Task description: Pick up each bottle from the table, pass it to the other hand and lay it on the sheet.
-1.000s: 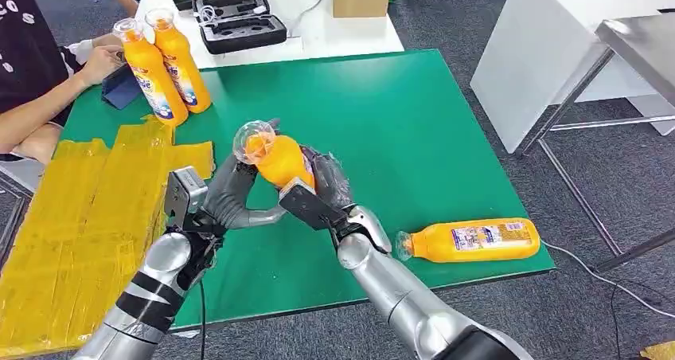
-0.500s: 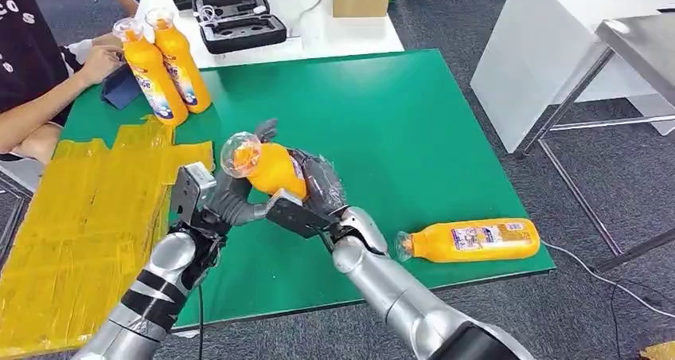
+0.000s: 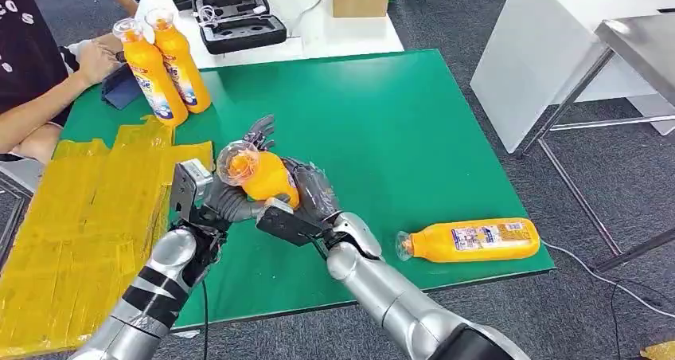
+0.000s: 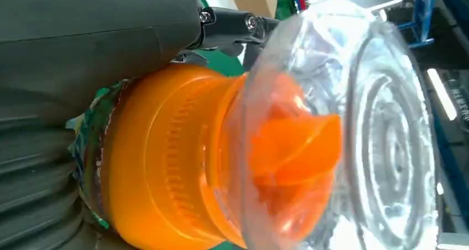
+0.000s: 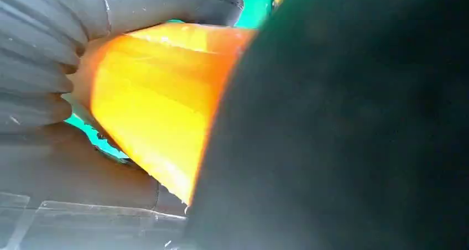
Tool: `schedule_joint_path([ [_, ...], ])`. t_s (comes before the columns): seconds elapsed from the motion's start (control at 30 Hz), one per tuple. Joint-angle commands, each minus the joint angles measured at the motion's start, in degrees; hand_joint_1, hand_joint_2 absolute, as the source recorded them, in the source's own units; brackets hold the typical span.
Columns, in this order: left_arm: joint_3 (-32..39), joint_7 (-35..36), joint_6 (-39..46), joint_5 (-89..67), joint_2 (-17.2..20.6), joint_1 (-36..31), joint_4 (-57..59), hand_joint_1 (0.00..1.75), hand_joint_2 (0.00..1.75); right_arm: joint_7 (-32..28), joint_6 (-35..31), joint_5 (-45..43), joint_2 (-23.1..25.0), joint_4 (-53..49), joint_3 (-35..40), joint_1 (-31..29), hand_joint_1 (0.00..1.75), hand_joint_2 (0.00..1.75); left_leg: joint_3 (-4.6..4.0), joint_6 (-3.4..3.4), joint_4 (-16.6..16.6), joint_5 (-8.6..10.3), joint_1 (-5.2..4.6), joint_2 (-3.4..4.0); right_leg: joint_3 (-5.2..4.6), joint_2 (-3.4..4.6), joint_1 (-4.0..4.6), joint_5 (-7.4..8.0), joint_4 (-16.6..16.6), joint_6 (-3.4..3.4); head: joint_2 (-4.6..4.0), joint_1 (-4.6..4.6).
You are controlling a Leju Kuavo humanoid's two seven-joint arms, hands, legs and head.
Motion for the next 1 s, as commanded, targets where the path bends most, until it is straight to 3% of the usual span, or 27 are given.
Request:
schedule_joint_path([
  [0.03, 0.39, 0.11, 0.54, 2.21, -1.38, -2.00, 1.97, 1.75, 1.75, -0.11, 0.85, 0.20, 0.42, 2.11, 5.35, -0.29, 1.75, 1.75, 0.13, -0.03, -0.01, -0.06, 0.04, -0.10, 0.15, -0.03, 0.03, -0.06, -0.02, -0.06, 0.00, 0.00],
  [0.73, 0.69, -0.63, 1.81, 2.81, -1.13, -1.18, 0.43, 1.75, 1.75, 0.39, -1.94, -2.36, -0.18, 2.15, 3.22, -0.37, 1.75, 1.75, 0.29, -0.04, 0.06, -0.16, 0.07, -0.17, 0.32, -0.04, 0.05, -0.17, 0.04, -0.10, 0.00, 0.00],
  [0.77, 1.16, -0.93, 2.95, 2.46, -0.88, -1.18, 0.08, 1.75, 1.75, 0.06, -2.03, -3.71, -0.77, 0.71, 2.04, 0.04, 1.12, 1.75, 0.24, -0.04, 0.04, -0.13, 0.06, -0.16, 0.27, -0.04, 0.04, -0.14, 0.02, -0.09, 0.00, 0.00],
  [0.8, 1.50, -1.10, 3.47, 2.29, -0.47, -1.16, -0.49, 1.75, 1.75, -0.08, -1.62, -4.83, -1.60, -1.00, 1.20, 0.41, 0.00, 1.75, 0.12, -0.03, 0.00, -0.05, 0.03, -0.14, 0.15, -0.06, 0.02, -0.07, -0.01, -0.06, 0.00, 0.00],
  [1.0, 9.45, -2.92, 13.32, -4.23, 2.10, -0.34, -4.88, 1.75, 1.75, 0.55, -1.02, -10.80, -8.70, -22.14, -7.81, 7.01, 0.00, 1.75, 0.21, -0.04, 0.08, -0.14, 0.07, -0.22, 0.26, -0.09, 0.06, -0.16, 0.05, -0.09, 0.00, 0.00],
])
